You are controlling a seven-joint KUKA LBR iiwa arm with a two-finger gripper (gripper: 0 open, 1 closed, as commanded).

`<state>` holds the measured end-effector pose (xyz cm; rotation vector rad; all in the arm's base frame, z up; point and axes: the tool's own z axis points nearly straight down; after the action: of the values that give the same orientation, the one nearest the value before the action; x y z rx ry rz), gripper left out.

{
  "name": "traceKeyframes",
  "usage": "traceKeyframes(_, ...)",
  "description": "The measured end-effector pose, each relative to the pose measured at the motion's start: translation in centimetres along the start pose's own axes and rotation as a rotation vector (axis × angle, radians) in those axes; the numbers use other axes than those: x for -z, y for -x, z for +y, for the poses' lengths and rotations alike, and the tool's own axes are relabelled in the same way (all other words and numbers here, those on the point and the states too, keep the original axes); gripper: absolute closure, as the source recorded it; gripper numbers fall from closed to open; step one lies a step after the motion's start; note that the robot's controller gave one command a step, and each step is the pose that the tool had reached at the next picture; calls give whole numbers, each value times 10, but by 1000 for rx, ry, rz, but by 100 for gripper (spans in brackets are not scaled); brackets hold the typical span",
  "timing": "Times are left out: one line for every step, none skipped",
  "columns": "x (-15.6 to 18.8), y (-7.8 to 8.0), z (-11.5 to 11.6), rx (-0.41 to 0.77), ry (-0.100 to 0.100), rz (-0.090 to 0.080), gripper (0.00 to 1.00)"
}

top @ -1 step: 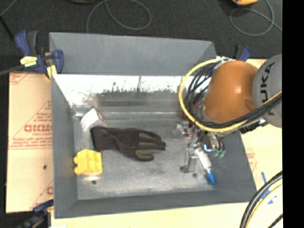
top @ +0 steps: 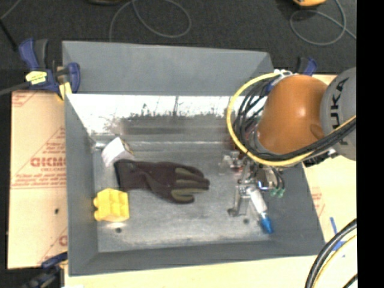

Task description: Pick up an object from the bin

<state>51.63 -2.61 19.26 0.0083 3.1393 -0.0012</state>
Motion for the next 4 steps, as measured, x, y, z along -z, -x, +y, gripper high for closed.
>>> traceKeyframes(-6, 3, 3, -2, -1, -7, 0)
traceKeyframes(-41, 11, 21, -28, 3, 5, 0)
traceKeyframes(-57, 31, 43, 70, -2, -13, 0)
traceKeyframes(-74, 25, 67, 116, 2, -1, 0)
